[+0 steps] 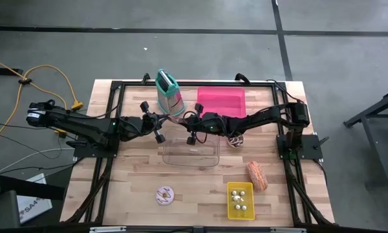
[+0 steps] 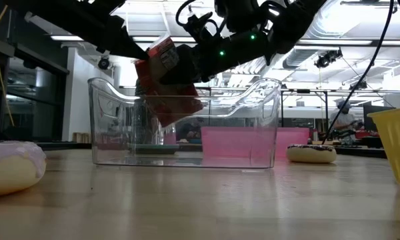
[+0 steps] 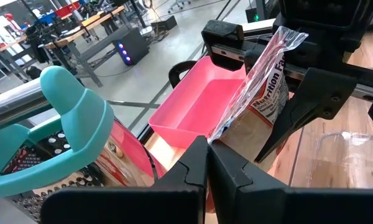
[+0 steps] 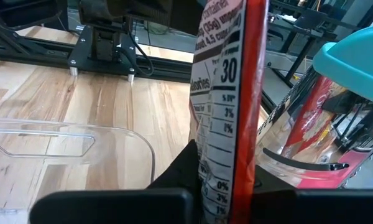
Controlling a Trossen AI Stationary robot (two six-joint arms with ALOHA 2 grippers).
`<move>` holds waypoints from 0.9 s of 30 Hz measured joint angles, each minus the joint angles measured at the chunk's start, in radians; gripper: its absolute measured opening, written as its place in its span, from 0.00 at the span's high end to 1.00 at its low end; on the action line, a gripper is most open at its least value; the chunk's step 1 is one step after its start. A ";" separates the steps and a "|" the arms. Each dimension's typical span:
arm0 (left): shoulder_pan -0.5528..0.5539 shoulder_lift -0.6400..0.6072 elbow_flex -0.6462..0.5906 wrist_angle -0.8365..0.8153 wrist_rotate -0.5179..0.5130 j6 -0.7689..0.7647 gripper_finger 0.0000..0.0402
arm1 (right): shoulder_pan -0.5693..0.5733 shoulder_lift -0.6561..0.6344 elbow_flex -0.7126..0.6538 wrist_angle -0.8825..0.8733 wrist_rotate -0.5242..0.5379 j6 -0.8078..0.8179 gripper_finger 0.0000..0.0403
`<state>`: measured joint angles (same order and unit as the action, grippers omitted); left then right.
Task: Pick & Place Food Item
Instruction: Put the red popcorn bag into the pink bin
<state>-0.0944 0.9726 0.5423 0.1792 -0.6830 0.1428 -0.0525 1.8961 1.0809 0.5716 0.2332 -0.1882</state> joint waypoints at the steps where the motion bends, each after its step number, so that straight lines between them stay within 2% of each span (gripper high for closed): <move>1: 0.000 0.000 0.000 0.000 0.000 0.000 1.00 | 0.000 0.000 0.000 0.000 0.000 0.000 0.94; 19: 0.000 0.000 0.000 0.001 0.052 -0.001 0.99 | 0.000 0.000 -0.001 -0.008 -0.002 0.000 0.96; 27: 0.000 0.000 0.000 0.005 0.068 0.000 0.81 | 0.000 -0.001 -0.001 -0.033 -0.002 0.004 0.96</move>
<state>-0.0944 0.9722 0.5423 0.1844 -0.6155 0.1424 -0.0521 1.8954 1.0798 0.5389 0.2314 -0.1841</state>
